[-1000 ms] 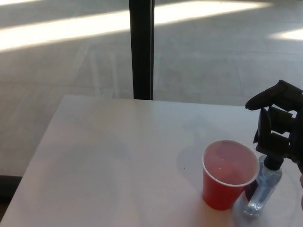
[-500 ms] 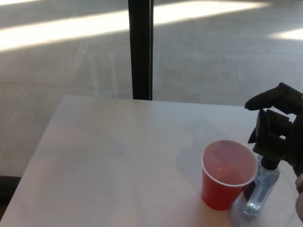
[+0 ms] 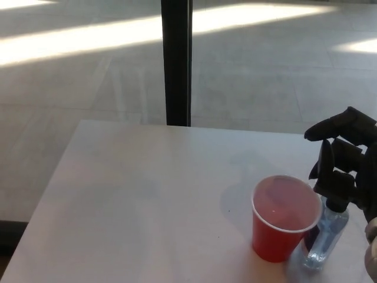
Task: The robot uses its right hand fist to press the hand soap kept in the middle of the table to get liquid hand soap out
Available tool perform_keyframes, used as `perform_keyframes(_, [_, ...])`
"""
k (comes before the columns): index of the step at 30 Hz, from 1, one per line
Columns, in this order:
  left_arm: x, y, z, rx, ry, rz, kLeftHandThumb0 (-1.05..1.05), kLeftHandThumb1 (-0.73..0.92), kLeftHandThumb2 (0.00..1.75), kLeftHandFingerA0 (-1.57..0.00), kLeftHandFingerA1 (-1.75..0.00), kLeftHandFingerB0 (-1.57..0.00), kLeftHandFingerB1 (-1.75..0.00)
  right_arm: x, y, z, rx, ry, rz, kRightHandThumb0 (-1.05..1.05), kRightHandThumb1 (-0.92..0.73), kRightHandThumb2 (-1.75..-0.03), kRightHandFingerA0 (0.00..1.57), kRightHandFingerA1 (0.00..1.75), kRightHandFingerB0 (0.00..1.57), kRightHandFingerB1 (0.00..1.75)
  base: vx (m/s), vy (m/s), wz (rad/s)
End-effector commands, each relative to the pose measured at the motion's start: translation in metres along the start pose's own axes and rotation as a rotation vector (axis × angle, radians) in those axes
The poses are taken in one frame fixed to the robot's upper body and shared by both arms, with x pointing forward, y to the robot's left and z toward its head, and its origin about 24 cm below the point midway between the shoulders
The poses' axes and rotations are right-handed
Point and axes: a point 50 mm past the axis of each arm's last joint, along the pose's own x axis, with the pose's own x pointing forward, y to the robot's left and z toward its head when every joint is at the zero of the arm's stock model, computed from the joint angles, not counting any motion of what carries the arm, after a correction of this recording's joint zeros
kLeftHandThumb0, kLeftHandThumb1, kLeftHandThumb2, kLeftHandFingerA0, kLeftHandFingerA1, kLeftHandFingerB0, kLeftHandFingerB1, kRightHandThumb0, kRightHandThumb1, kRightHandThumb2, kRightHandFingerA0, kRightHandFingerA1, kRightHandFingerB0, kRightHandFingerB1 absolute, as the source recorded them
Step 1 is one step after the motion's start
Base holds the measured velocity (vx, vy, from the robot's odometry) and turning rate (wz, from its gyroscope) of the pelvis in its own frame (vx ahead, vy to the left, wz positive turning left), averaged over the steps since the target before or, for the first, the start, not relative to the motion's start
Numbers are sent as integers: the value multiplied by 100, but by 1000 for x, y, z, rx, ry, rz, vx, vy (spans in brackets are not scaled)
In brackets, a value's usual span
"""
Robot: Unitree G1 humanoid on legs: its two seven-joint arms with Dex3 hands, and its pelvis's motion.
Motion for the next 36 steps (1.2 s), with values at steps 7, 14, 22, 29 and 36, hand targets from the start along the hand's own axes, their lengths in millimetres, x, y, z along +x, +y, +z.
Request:
perform_keyframes(7, [2, 4, 11, -23, -31, 17, -27, 65, 111, -63, -98, -45, -81, -20, -15, -38, -340, 96, 7, -31, -66, -98, 89, 175, 67, 160, 0, 0, 0])
perform_keyframes(14, [2, 5, 10, -38, -13, 29, -30, 69, 110, -61, -93, -45, -79, -22, -10, -42, -217, 113, -28, -27, -61, -103, 90, 175, 70, 158, 0, 0, 0])
perform_keyframes(22, [1, 4, 10, -46, -16, 23, -30, 71, 112, -60, -96, -45, -81, -27, -4, -44, -158, 123, -21, -30, -55, -114, 89, 175, 70, 161, 0, 0, 0])
perform_keyframes(29, [1, 3, 9, -49, -14, 28, -31, 72, 111, -61, -96, -45, -81, -24, -2, -37, -113, 82, -8, -32, -53, -118, 92, 175, 69, 164, 0, 0, 0])
perform_keyframes(36, [1, 4, 5, -22, -8, 36, -31, 71, 111, -64, -96, -48, -81, -23, -2, -34, -115, 80, 25, -28, -59, -112, 95, 175, 73, 156, 0, 0, 0])
